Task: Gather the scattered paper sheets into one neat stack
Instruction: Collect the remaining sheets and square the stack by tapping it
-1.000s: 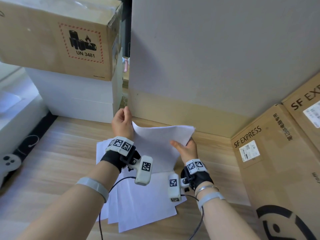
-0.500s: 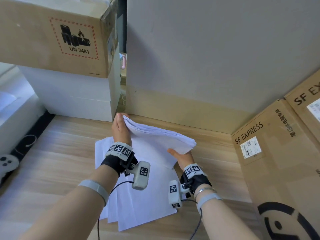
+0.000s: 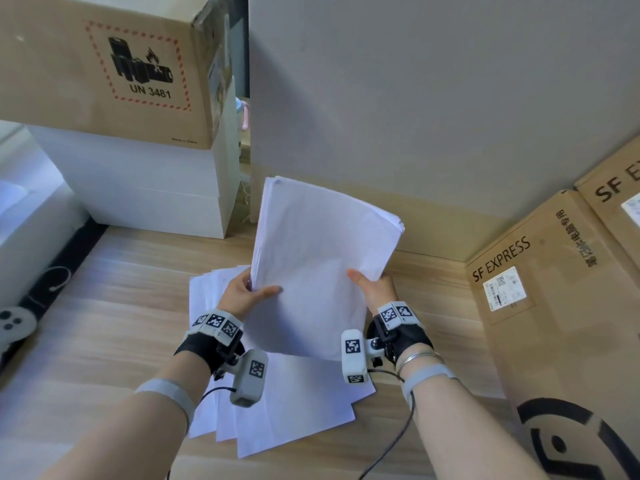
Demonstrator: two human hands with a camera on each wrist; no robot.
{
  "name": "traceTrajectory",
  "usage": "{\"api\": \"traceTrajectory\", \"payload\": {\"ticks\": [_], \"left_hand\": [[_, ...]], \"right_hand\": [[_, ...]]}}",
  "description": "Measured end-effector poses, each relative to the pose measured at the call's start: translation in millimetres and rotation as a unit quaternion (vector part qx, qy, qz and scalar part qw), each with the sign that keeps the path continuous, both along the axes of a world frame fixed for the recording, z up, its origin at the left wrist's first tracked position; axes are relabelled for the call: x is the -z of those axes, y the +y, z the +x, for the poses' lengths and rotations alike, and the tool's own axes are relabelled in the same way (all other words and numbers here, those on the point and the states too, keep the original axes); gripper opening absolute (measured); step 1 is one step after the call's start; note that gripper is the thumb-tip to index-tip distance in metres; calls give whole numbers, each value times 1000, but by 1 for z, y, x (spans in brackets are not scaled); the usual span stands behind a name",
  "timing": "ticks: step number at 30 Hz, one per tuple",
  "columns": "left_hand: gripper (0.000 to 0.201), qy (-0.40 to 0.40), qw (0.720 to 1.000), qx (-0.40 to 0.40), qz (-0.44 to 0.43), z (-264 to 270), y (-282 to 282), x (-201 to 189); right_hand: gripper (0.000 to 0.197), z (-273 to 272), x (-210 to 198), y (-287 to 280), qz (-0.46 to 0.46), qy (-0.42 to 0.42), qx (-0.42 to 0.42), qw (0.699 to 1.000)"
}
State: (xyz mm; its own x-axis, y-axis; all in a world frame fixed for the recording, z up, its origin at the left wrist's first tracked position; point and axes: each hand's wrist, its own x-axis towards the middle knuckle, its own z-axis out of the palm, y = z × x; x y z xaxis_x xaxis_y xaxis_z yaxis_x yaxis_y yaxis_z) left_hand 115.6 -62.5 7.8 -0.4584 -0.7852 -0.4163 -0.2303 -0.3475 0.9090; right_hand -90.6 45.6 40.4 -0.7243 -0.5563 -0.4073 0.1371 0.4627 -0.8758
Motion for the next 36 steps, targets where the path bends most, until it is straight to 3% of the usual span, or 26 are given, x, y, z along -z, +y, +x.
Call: {"api": "traceTrajectory", "payload": {"ticks": [2,4,7,10,11,15,20,22,28,30,34,36], "left_hand": [[37,37,995,15,96,9,0,14],[15,30,989,21,146,17,2,25],[6,-40,991,22,126,26,2,42],[10,-119,988,-11,99,37,3,53],[11,-153,984,-25,85,43,4,56],[37,-215,968,-112,70,66,9,67],[39,-183,962,-170,111,76,19,71],[37,-187,964,-149,115,69,23,72],[36,-184,973,-62,122,24,39,68],[29,-179,972,-34,148,10,44,65],[41,-169,969,4,182,-10,53,62],[37,-165,967,14,191,-12,54,64]], "right_hand": [[31,2,5,-1,18,5,-28,999],[31,6,11,-1,24,1,-46,999],[31,17,23,1,44,0,-58,997],[7,24,40,5,17,-28,-78,996],[7,25,45,8,21,-31,-89,995],[34,21,79,31,103,-24,-93,990],[55,13,122,61,255,32,-92,962],[62,7,139,65,265,43,-89,959],[71,5,111,71,275,36,-109,955],[71,1,108,78,258,16,-81,963],[73,-8,106,101,238,-9,-23,971],[67,-10,106,111,235,-10,1,972]]}}
